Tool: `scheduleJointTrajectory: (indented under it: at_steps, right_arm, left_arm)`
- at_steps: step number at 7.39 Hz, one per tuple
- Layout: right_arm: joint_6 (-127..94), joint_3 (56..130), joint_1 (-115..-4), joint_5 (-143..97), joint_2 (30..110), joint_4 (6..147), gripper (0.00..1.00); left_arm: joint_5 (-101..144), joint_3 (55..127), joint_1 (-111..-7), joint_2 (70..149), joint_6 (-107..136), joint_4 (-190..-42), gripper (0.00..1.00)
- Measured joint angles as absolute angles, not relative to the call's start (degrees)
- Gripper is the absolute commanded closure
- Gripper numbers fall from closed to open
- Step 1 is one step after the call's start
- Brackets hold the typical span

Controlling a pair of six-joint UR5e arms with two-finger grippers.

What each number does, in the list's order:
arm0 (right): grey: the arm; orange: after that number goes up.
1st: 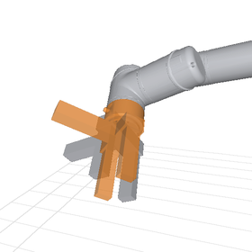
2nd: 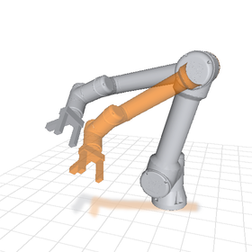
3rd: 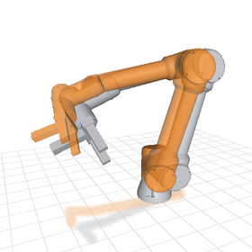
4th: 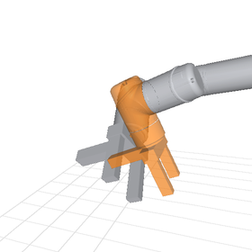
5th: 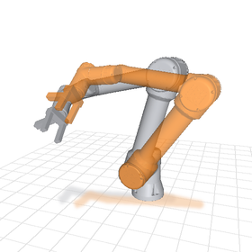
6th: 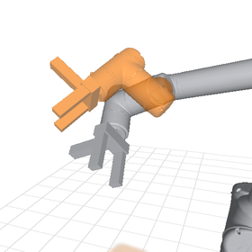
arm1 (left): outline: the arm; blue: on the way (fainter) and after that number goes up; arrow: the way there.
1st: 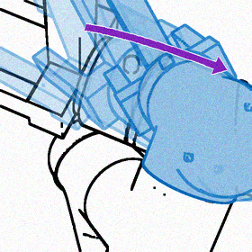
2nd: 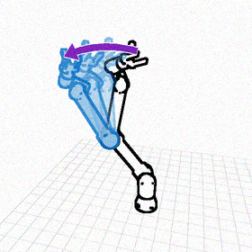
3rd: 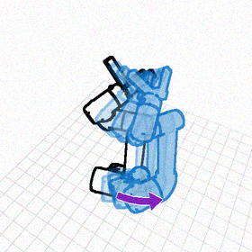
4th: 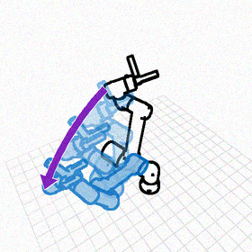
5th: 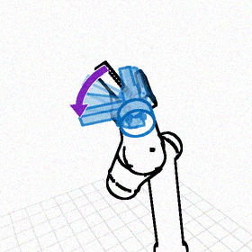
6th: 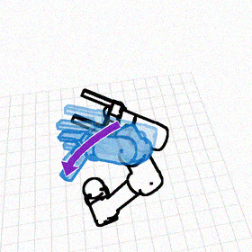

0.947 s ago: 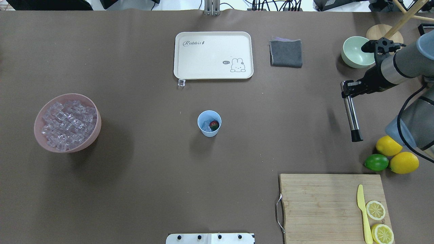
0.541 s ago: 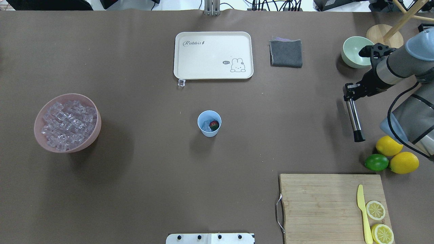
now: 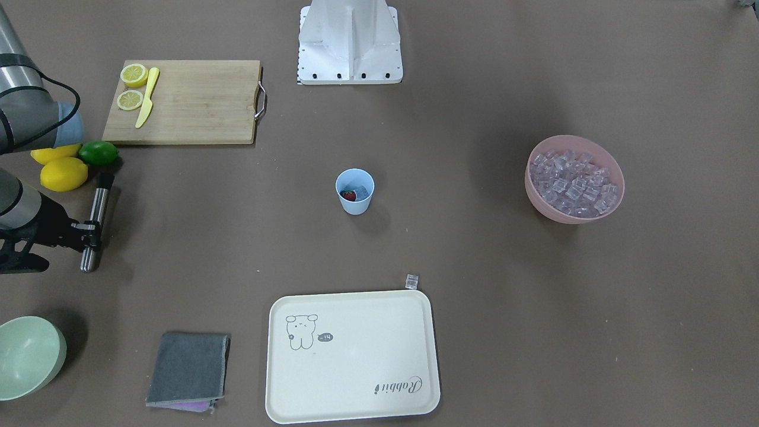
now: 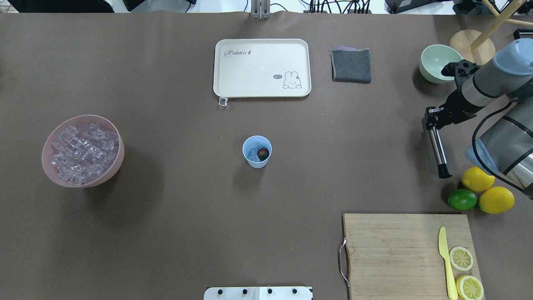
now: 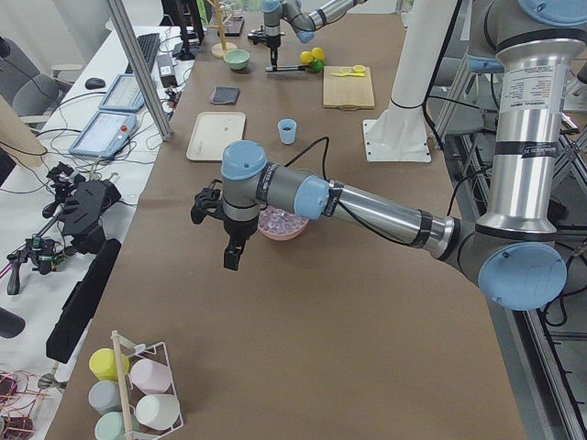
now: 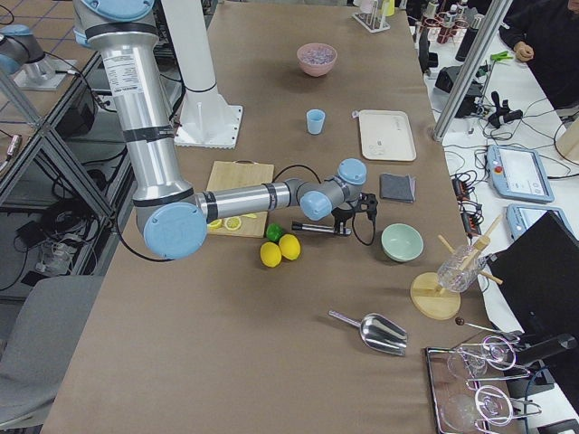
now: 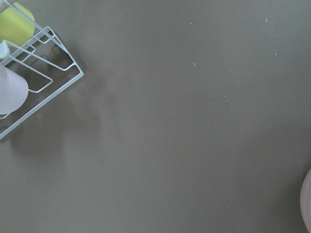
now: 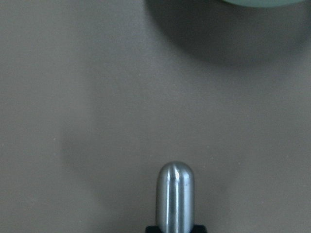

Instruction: Mash ice and strawberries in cup

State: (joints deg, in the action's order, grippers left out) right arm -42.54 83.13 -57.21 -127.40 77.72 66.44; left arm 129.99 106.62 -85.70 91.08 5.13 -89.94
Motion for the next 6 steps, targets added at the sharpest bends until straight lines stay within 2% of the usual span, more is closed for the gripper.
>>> scheduleJointTrajectory:
  at_steps: [1,4,6]
  right_arm:
    - [-42.5,83.0,-57.2,-127.5,77.6,66.5,0.0]
    - [-42.3,83.7,-58.7,-130.9,77.7,66.6,0.0]
    - [-41.0,86.2,-63.7,-135.1,78.8,66.9,0.0]
  left_arm:
    - [130.0,106.6,-85.7,91.1,5.2,-90.0,0.03]
    - [130.0,106.3,-85.7,91.1,5.1,-90.0,0.03]
    - [130.2,104.5,-85.5,91.2,5.1,-89.7,0.03]
